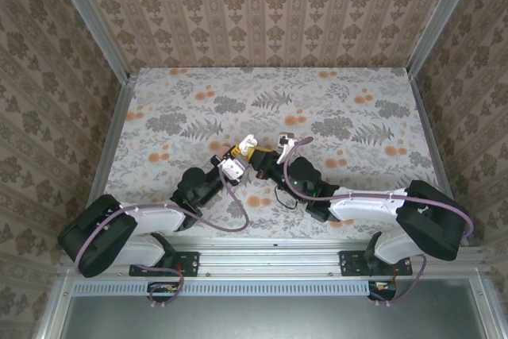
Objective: Insert wireless bluetooth earbuds into charging case
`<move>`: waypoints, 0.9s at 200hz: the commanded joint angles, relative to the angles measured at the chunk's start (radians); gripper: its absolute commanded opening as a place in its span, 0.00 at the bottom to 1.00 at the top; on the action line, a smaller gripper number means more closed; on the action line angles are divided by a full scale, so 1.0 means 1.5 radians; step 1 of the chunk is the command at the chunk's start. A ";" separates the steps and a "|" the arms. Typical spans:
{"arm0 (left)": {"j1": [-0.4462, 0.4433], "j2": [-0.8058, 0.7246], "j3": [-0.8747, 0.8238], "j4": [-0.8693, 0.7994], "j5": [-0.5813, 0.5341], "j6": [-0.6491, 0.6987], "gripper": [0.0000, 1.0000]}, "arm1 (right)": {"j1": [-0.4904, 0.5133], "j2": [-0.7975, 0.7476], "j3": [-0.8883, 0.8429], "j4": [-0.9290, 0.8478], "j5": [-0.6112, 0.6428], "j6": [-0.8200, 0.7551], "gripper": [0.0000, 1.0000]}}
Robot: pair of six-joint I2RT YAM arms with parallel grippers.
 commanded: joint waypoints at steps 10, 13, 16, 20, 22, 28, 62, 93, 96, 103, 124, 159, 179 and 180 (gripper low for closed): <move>-0.004 -0.015 -0.003 0.023 -0.004 0.010 0.00 | 0.007 0.014 0.019 0.021 0.001 0.020 0.11; -0.004 -0.015 -0.003 0.023 -0.004 0.011 0.00 | 0.008 0.015 0.020 0.021 0.001 0.022 0.12; -0.004 -0.016 -0.003 0.023 -0.004 0.011 0.00 | 0.008 0.015 0.020 0.020 -0.001 0.023 0.12; -0.003 -0.016 -0.003 0.023 -0.004 0.011 0.00 | 0.008 0.016 0.021 0.021 -0.001 0.024 0.11; -0.004 -0.016 -0.003 0.023 -0.004 0.011 0.00 | 0.009 0.018 0.021 0.021 -0.001 0.026 0.12; -0.003 -0.016 -0.003 0.023 -0.004 0.012 0.00 | 0.010 0.020 0.022 0.021 -0.001 0.029 0.11; -0.002 -0.018 -0.002 0.023 -0.004 0.015 0.00 | 0.013 0.033 0.025 0.019 0.002 0.045 0.11; -0.002 -0.019 -0.002 0.023 -0.003 0.017 0.00 | 0.013 0.044 0.031 0.026 -0.010 0.058 0.16; -0.002 -0.019 -0.002 0.023 -0.003 0.017 0.00 | 0.013 0.046 0.031 0.028 -0.010 0.060 0.17; -0.002 -0.020 -0.002 0.024 -0.003 0.018 0.00 | 0.013 0.046 0.032 0.028 -0.011 0.061 0.19; -0.002 -0.022 -0.002 0.022 -0.002 0.020 0.00 | 0.013 0.044 0.033 0.022 -0.012 0.064 0.23; -0.001 -0.028 -0.003 0.018 -0.001 0.021 0.00 | 0.013 0.043 0.033 0.019 -0.012 0.068 0.28; -0.001 -0.033 -0.004 0.012 0.000 0.021 0.00 | 0.013 0.039 0.034 0.016 -0.014 0.068 0.32; -0.001 -0.033 -0.004 0.012 0.000 0.021 0.00 | 0.013 0.039 0.034 0.016 -0.014 0.068 0.32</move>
